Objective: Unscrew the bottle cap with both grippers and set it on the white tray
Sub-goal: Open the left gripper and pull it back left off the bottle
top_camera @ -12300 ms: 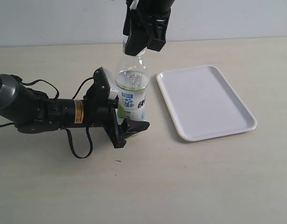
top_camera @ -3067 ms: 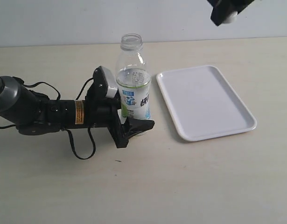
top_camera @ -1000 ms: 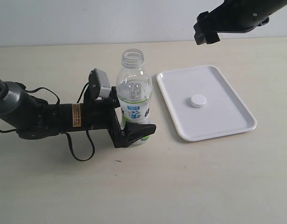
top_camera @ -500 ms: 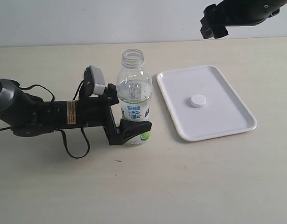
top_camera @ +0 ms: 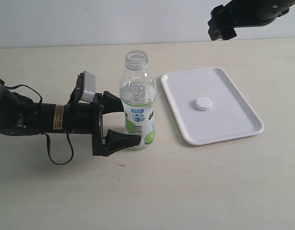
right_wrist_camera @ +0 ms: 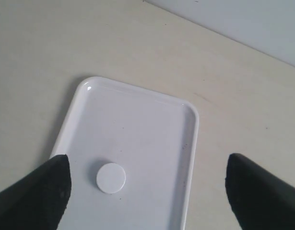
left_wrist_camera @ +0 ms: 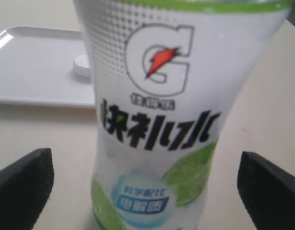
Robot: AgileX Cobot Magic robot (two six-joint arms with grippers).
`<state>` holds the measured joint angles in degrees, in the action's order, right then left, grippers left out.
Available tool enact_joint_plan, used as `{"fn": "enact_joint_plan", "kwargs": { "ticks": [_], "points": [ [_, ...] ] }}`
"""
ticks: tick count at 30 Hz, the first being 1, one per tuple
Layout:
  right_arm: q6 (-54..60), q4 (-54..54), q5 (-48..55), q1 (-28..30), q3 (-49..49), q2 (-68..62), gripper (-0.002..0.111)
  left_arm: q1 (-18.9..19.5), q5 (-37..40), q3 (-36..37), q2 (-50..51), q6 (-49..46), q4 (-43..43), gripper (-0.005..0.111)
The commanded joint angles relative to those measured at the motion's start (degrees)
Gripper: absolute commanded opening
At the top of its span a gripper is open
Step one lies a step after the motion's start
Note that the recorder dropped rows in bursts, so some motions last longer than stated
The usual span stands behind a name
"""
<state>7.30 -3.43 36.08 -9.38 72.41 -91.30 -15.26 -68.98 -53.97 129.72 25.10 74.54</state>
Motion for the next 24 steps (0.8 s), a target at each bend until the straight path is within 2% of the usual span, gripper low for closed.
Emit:
{"fn": "enact_joint_plan", "kwargs": {
  "ticks": [1, 7, 10, 13, 17, 24],
  "points": [
    [0.1, -1.3, -0.2, 0.0, 0.0, 0.6, 0.083, 2.9, -1.0, 0.0, -2.5, 4.1, 5.9, 0.103],
    [0.1, -1.5, 1.2, 0.0, 0.0, 0.6, 0.083, 9.7, -1.0, 0.0, -5.4, 10.2, 13.1, 0.103],
    [0.1, -1.7, 2.4, 0.0, 0.0, 0.6, 0.083, 14.1, -1.0, 0.0, -6.5, 16.8, 14.0, 0.103],
    [0.6, -1.7, 2.9, 0.0, 0.0, 0.6, 0.083, 16.9, -1.0, 0.0, -7.2, 27.1, 13.7, 0.103],
    [0.6, -1.7, 2.9, 0.0, 0.0, 0.6, 0.083, 17.6, -1.0, 0.0, -7.3, 33.8, 11.4, 0.103],
    [0.6, -1.6, 2.9, 0.0, 0.0, 0.6, 0.083, 17.0, -1.0, 0.0, -7.3, 32.7, 9.0, 0.103]
  ]
}}
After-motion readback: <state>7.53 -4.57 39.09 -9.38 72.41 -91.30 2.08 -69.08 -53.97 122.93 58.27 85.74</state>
